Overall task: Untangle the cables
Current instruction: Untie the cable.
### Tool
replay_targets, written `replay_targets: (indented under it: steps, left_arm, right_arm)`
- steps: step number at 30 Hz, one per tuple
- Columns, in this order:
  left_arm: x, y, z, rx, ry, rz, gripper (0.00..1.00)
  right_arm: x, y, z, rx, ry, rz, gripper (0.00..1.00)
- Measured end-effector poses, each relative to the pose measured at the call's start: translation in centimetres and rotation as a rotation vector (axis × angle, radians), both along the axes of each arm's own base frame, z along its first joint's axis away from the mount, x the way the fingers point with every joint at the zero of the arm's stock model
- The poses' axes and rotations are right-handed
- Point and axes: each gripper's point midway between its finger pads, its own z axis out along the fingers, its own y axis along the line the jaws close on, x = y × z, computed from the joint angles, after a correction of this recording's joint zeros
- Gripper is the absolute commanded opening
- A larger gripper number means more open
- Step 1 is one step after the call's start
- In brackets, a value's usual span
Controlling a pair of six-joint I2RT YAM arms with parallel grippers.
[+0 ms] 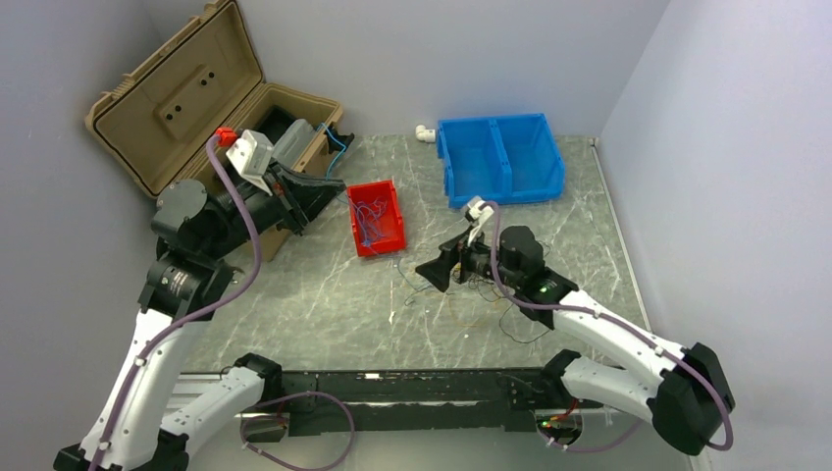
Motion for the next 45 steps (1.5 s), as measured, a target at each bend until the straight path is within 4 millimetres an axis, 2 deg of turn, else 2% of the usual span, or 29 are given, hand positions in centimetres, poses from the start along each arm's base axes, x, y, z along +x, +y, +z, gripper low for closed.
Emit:
replay_targets:
  steps: [6, 10, 16, 21, 22, 26, 29, 32, 34, 36, 41, 43, 45]
  left_arm:
    - [0.4, -0.2, -0.5, 0.007, 0.019, 0.000, 0.00]
    - [0.4, -0.2, -0.7, 0.011, 0.026, 0.000, 0.00]
    - [0.3, 0.2, -1.1, 0.028, 0.040, 0.016, 0.00]
    - [-0.2, 0.6, -0.7, 0.026, 0.034, 0.032, 0.00]
    - [-0.4, 0.7, -0.5, 0.025, 0.031, 0.033, 0.00]
    - [-0.5, 1.4, -0.1, 0.019, 0.031, 0.074, 0.00]
    - [0.2, 2.3, -0.1, 0.013, 0.043, 0.148, 0.00]
    - [1.2, 3.0, -1.0, 0.008, 0.066, 0.208, 0.00]
    - [2.1, 3.0, -3.0, 0.018, 0.111, 0.227, 0.00]
    - [3.0, 2.5, -5.3, 0.031, 0.169, 0.224, 0.00]
    - [4.7, -0.2, -10.7, 0.045, 0.315, 0.122, 0.00]
    - [4.9, -1.5, -12.1, 0.038, 0.359, 0.046, 0.00]
    - [4.6, -2.7, -12.4, 0.018, 0.374, -0.033, 0.00]
  right_arm:
    - [-1.3, 4.3, 1.6, 0.036, -0.039, 0.159, 0.91]
    - [-1.2, 6.7, 1.8, 0.032, -0.063, 0.203, 0.90]
    - [0.6, 7.5, -0.3, -0.004, -0.067, 0.154, 0.83]
    - [2.2, 7.8, -3.1, -0.034, -0.055, 0.100, 0.73]
    - [2.3, 7.9, -3.8, -0.040, -0.047, 0.098, 0.63]
    - [2.5, 8.3, -5.4, -0.055, -0.015, 0.098, 0.02]
    - [2.3, 8.4, -4.9, -0.034, -0.003, 0.099, 0.00]
    - [1.6, 8.3, -2.7, -0.002, -0.012, 0.116, 0.00]
    - [1.1, 8.3, 0.6, 0.029, -0.039, 0.125, 0.00]
    - [0.7, 8.2, 5.4, 0.083, -0.095, 0.131, 0.00]
    - [-0.9, 6.7, 19.4, 0.255, -0.279, 0.134, 0.00]
    - [-1.9, 5.6, 23.2, 0.310, -0.335, 0.133, 0.00]
    - [-2.5, 4.9, 25.1, 0.341, -0.365, 0.127, 0.00]
